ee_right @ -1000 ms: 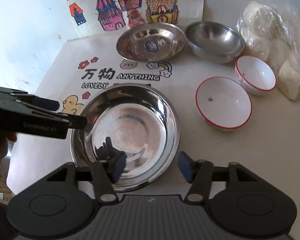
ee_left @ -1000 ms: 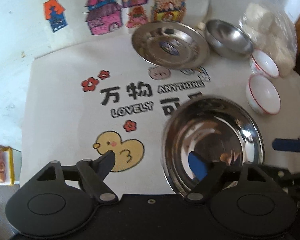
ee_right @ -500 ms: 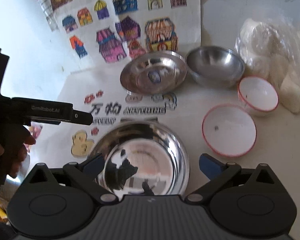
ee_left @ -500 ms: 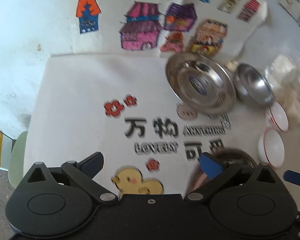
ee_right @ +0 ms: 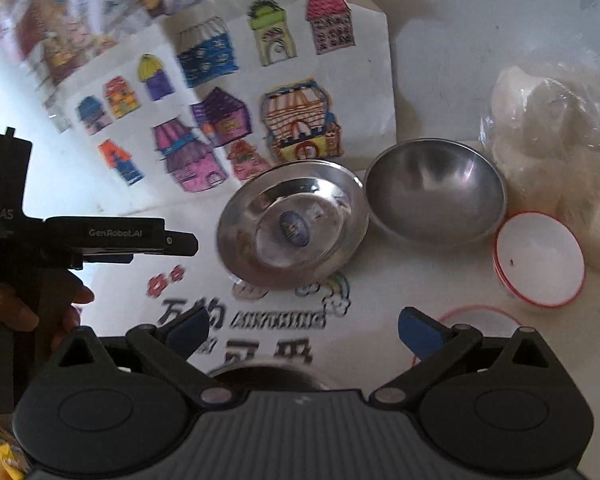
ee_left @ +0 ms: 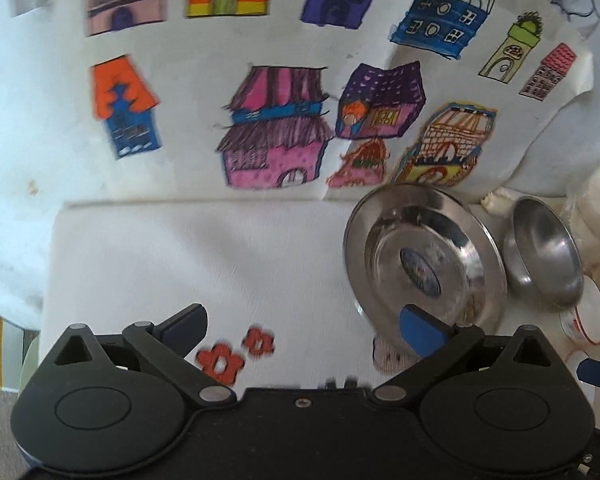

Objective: Organize plates and bowls
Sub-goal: 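Move both grippers to the blue-labelled plate's rim and close them, then lift the labelled plate with both grippers and lower it onto the plate stack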

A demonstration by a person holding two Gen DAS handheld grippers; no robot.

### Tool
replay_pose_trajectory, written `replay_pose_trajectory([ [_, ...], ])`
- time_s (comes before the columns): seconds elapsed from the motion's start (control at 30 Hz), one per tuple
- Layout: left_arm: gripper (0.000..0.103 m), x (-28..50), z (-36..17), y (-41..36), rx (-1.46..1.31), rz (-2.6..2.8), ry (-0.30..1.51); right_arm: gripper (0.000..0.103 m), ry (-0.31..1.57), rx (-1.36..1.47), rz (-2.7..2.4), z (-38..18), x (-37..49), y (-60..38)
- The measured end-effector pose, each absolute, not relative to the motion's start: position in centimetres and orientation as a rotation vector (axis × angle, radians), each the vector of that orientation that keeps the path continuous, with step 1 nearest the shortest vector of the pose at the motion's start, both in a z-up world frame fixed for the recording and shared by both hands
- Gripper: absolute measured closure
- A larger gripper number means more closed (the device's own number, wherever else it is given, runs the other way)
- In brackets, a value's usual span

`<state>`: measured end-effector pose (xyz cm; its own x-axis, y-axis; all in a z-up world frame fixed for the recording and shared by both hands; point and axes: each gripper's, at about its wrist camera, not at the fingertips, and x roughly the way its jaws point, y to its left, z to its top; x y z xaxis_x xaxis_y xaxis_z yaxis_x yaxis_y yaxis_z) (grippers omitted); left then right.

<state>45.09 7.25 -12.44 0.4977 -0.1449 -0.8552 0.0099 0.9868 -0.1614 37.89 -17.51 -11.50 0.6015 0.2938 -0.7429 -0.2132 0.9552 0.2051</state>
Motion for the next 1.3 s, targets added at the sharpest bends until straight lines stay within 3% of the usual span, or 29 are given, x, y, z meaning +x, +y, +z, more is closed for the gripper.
replay_pose_trajectory([
  [0.27, 0.001, 48.7, -14.3, 5.4, -0.067, -0.145, 1.074, 0.001, 0.899, 0.15, 0.252, -13.2, 41.6, -17.2],
  [0.43, 0.002, 49.4, -14.8, 4.9, -0.08, -0.147, 1.091, 0.013, 0.919, 0.153, 0.224, -14.4, 42.6, -16.7],
  [0.6, 0.019, 49.5, -15.4, 4.0, -0.076, -0.177, 1.117, 0.027, 0.941, 0.167, 0.206, -15.5, 43.4, -16.3],
  [0.83, 0.034, 49.1, -15.7, 3.6, -0.082, -0.19, 1.109, 0.043, 0.961, 0.175, 0.193, -16.3, 44.1, -16.2],
  [0.93, 0.048, 49.2, -15.6, 3.6, -0.088, -0.196, 1.108, 0.05, 0.969, 0.185, 0.181, -16.6, 44.3, -16.4],
  [1.0, 0.063, 49.3, -15.6, 3.7, -0.093, -0.195, 1.106, 0.055, 0.971, 0.187, 0.172, -16.8, 44.4, -16.4],
  [1.13, 0.078, 49.4, -15.4, 4.2, -0.134, -0.215, 1.113, 0.068, 0.969, 0.213, 0.184, -17.0, 44.6, -16.6],
  [1.2, 0.08, 49.3, -15.5, 4.3, -0.146, -0.218, 1.114, 0.076, 0.967, 0.216, 0.192, -16.9, 44.7, -16.5],
  [1.3, 0.08, 48.9, -15.5, 4.4, -0.147, -0.217, 1.114, 0.077, 0.972, 0.206, 0.194, -16.8, 44.8, -16.3],
])
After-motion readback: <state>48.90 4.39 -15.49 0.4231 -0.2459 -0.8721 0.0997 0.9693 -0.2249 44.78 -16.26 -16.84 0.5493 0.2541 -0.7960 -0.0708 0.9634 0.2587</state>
